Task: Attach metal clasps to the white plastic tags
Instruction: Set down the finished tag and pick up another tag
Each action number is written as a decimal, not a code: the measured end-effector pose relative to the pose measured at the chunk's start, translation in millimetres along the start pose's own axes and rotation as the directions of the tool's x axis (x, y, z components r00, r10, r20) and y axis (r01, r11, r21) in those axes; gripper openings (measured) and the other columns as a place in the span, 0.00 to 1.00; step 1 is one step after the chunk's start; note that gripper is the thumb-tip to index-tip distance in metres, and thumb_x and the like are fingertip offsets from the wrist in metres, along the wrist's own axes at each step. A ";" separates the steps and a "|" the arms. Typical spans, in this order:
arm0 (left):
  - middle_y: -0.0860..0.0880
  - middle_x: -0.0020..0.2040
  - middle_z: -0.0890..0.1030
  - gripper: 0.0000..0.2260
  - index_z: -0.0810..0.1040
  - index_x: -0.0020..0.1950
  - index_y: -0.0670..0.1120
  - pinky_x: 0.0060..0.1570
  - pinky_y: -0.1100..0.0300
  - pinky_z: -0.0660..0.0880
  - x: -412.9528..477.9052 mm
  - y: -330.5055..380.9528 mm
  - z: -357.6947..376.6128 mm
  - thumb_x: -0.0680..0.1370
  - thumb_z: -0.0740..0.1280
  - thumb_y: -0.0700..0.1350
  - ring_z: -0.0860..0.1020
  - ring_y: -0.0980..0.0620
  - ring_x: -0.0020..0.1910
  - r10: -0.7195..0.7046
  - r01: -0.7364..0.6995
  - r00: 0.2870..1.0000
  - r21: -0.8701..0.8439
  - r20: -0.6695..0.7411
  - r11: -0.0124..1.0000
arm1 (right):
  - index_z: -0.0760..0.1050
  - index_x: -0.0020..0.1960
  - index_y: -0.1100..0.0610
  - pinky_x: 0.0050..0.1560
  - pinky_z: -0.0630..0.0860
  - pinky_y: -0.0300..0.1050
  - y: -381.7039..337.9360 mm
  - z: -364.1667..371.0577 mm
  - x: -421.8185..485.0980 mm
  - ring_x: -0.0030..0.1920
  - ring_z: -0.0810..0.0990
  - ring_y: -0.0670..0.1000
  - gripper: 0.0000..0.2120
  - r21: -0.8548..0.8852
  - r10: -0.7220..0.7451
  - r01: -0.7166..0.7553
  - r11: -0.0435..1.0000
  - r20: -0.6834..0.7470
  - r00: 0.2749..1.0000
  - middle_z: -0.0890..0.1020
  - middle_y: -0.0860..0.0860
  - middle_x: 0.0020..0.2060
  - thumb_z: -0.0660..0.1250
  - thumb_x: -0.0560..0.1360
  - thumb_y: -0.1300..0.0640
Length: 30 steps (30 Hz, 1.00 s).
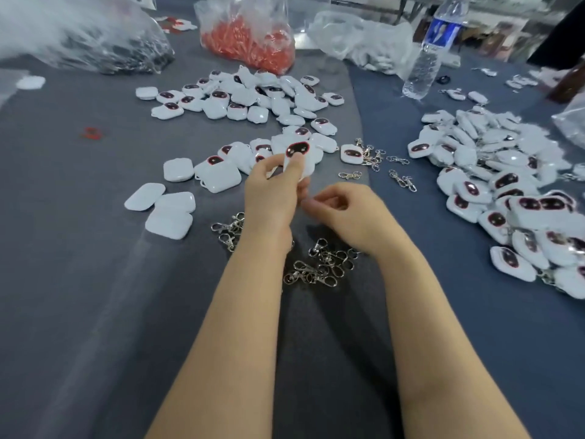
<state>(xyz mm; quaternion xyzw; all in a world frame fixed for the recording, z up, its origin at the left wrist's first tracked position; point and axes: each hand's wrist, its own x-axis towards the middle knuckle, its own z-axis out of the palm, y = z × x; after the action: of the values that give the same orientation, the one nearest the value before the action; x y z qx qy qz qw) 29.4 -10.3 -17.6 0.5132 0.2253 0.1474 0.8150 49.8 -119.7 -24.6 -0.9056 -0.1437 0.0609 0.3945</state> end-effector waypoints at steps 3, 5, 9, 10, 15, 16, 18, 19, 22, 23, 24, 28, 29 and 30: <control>0.49 0.42 0.78 0.12 0.71 0.61 0.47 0.30 0.69 0.75 1.1 3.5 -2.1 0.78 0.66 0.42 0.78 0.59 0.32 -0.004 0.002 1.000 -0.083 -0.028 0.997 | 0.79 0.48 0.50 0.35 0.69 0.36 -8.4 7.8 -4.0 0.32 0.73 0.41 0.11 -0.130 -0.073 0.101 0.986 0.201 0.977 0.77 0.43 0.35 0.71 0.70 0.45; 0.49 0.45 0.80 0.11 0.73 0.60 0.47 0.32 0.68 0.76 3.0 5.5 -6.7 0.78 0.66 0.43 0.80 0.58 0.35 0.016 -0.020 0.999 -0.104 -0.040 0.994 | 0.78 0.53 0.51 0.33 0.66 0.32 -11.8 10.7 -5.8 0.35 0.73 0.42 0.14 -0.206 -0.104 0.162 0.965 0.265 0.959 0.77 0.44 0.40 0.72 0.70 0.46; 0.49 0.47 0.81 0.05 0.74 0.52 0.48 0.40 0.65 0.77 6.3 9.7 -14.3 0.78 0.65 0.44 0.81 0.55 0.43 -0.016 -0.006 0.996 -0.251 -0.085 0.968 | 0.77 0.49 0.50 0.31 0.65 0.31 -14.1 12.2 -8.6 0.32 0.71 0.41 0.08 -0.169 -0.112 0.171 0.971 0.309 0.944 0.74 0.41 0.34 0.72 0.72 0.51; 0.49 0.46 0.81 0.03 0.75 0.51 0.47 0.40 0.65 0.77 6.6 10.4 -14.9 0.78 0.65 0.44 0.81 0.54 0.43 -0.038 0.009 0.995 -0.299 -0.090 0.954 | 0.76 0.48 0.50 0.32 0.66 0.34 -14.6 12.8 -8.5 0.32 0.71 0.41 0.05 -0.161 -0.112 0.168 0.973 0.307 0.945 0.73 0.41 0.31 0.71 0.73 0.53; 0.49 0.40 0.79 0.03 0.76 0.46 0.46 0.34 0.68 0.74 6.5 11.8 -18.1 0.78 0.64 0.44 0.77 0.57 0.36 -0.126 0.077 0.987 -0.400 -0.096 0.913 | 0.77 0.52 0.52 0.47 0.69 0.40 -10.1 17.1 -5.7 0.46 0.72 0.47 0.05 -0.249 -0.145 0.184 0.951 0.166 0.975 0.74 0.45 0.41 0.65 0.77 0.55; 0.49 0.39 0.78 0.03 0.77 0.47 0.45 0.32 0.68 0.74 6.8 11.7 -18.4 0.78 0.64 0.43 0.77 0.58 0.34 -0.127 0.080 0.987 -0.396 -0.094 0.915 | 0.77 0.51 0.52 0.45 0.67 0.37 -8.0 17.4 -4.6 0.46 0.72 0.47 0.04 -0.209 -0.144 0.164 0.964 0.110 0.984 0.74 0.44 0.41 0.64 0.78 0.56; 0.48 0.42 0.79 0.07 0.77 0.55 0.42 0.29 0.70 0.73 5.5 10.8 -16.6 0.78 0.64 0.41 0.78 0.58 0.34 -0.112 0.069 0.989 -0.369 -0.094 0.927 | 0.74 0.48 0.51 0.43 0.67 0.31 -5.3 16.1 -1.5 0.45 0.75 0.46 0.02 -0.012 -0.094 0.094 0.995 -0.006 0.996 0.77 0.43 0.40 0.63 0.78 0.56; 0.46 0.46 0.80 0.11 0.74 0.61 0.42 0.29 0.70 0.74 4.8 9.6 -15.3 0.78 0.64 0.40 0.80 0.57 0.35 -0.092 0.051 0.991 -0.354 -0.098 0.934 | 0.73 0.46 0.51 0.46 0.70 0.33 -4.6 15.1 -0.2 0.44 0.78 0.46 0.04 0.129 -0.053 0.059 0.990 -0.049 0.997 0.79 0.44 0.40 0.63 0.78 0.57; 0.45 0.50 0.80 0.15 0.69 0.64 0.45 0.32 0.68 0.77 4.4 4.3 -12.3 0.78 0.64 0.37 0.83 0.52 0.39 0.000 -0.024 0.995 -0.239 -0.098 0.971 | 0.73 0.44 0.51 0.40 0.76 0.40 -0.4 9.6 2.2 0.34 0.79 0.42 0.07 0.483 0.063 0.013 0.875 -0.141 0.988 0.82 0.46 0.34 0.63 0.78 0.61; 0.43 0.51 0.80 0.13 0.70 0.61 0.44 0.33 0.67 0.77 5.1 2.3 -11.1 0.78 0.64 0.36 0.83 0.50 0.42 0.020 -0.033 0.996 -0.168 -0.082 0.985 | 0.73 0.44 0.51 0.36 0.75 0.37 1.3 7.3 2.3 0.31 0.78 0.40 0.07 0.551 0.093 0.019 0.834 -0.175 0.980 0.83 0.45 0.32 0.64 0.78 0.62; 0.41 0.53 0.79 0.12 0.70 0.59 0.42 0.34 0.67 0.78 6.1 0.2 -9.9 0.77 0.65 0.36 0.83 0.48 0.45 0.019 -0.025 0.998 -0.100 -0.059 0.995 | 0.74 0.45 0.51 0.35 0.73 0.34 3.0 4.6 2.5 0.30 0.77 0.39 0.07 0.602 0.125 0.025 0.798 -0.205 0.971 0.83 0.45 0.32 0.65 0.77 0.62; 0.37 0.51 0.80 0.12 0.69 0.60 0.36 0.32 0.65 0.78 4.1 -6.5 -4.4 0.77 0.64 0.35 0.84 0.45 0.42 -0.051 0.050 0.997 0.028 0.060 0.998 | 0.78 0.52 0.53 0.34 0.72 0.30 6.9 -5.5 4.7 0.31 0.77 0.39 0.10 0.749 0.223 0.019 0.663 -0.221 0.950 0.84 0.46 0.36 0.64 0.77 0.65; 0.38 0.49 0.80 0.13 0.69 0.61 0.35 0.32 0.65 0.78 2.4 -6.6 -2.8 0.77 0.62 0.35 0.84 0.45 0.40 -0.057 0.054 0.995 0.029 0.084 0.998 | 0.77 0.56 0.56 0.34 0.73 0.31 6.2 -6.7 4.8 0.30 0.77 0.40 0.11 0.806 0.239 0.016 0.592 -0.195 0.951 0.84 0.49 0.37 0.64 0.77 0.67; 0.39 0.48 0.80 0.12 0.69 0.61 0.36 0.33 0.64 0.78 0.9 -6.4 -1.7 0.77 0.61 0.35 0.84 0.45 0.40 -0.053 0.050 0.994 0.034 0.098 0.998 | 0.76 0.59 0.59 0.35 0.74 0.31 5.1 -7.5 4.9 0.30 0.76 0.42 0.12 0.853 0.250 0.016 0.522 -0.170 0.953 0.83 0.51 0.38 0.63 0.77 0.68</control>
<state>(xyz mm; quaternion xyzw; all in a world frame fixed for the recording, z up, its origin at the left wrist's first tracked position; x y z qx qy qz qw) 29.4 -11.3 -24.2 0.5267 0.2002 0.0971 0.8204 57.2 -126.6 -23.3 -0.6070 0.0212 0.0248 0.7940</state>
